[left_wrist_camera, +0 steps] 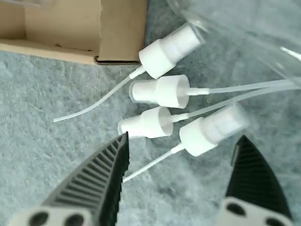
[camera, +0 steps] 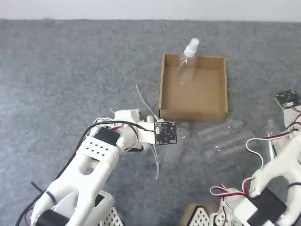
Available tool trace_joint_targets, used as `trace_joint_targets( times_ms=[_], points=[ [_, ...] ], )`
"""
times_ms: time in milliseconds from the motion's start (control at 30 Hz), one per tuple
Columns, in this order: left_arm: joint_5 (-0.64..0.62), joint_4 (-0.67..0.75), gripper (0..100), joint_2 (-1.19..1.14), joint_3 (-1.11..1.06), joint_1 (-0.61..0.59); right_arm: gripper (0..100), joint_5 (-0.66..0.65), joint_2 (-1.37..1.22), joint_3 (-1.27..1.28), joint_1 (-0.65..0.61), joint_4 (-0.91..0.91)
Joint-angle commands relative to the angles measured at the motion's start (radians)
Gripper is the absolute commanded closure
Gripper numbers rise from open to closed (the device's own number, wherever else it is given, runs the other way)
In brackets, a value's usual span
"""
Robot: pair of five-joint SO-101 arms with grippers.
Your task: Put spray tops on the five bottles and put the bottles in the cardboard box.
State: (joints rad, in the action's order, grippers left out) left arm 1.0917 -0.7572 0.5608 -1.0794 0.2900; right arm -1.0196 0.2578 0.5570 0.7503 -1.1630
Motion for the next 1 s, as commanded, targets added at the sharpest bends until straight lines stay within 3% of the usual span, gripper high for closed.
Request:
trace_joint_targets(
  times_ms=[0, 133, 267, 533, 833, 967],
  points=[
    [0.008, 0.025, 67, 0.040, 0.005, 0.008, 65.3, 0.018, 0.007, -0.005, -0.015, -0.016],
    [-0.063, 0.031, 67, -0.040, 0.065, 0.008, 65.3, 0.018, 0.007, -0.005, -0.015, -0.018],
    [-0.063, -0.011, 67, -0.187, 0.150, 0.011, 65.3, 0.018, 0.007, -0.005, -0.010, -0.019],
    [-0.068, 0.037, 69, -0.390, 0.206, 0.058, 65.4, 0.018, 0.007, -0.005, -0.008, -0.019],
    [-0.121, -0.002, 77, -0.423, 0.206, 0.012, 65.4, 0.018, 0.007, -0.005, -0.008, -0.019],
    [-0.215, -0.018, 82, -0.423, 0.208, 0.014, 65.4, 0.018, 0.007, -0.005, -0.008, -0.019]
  ],
)
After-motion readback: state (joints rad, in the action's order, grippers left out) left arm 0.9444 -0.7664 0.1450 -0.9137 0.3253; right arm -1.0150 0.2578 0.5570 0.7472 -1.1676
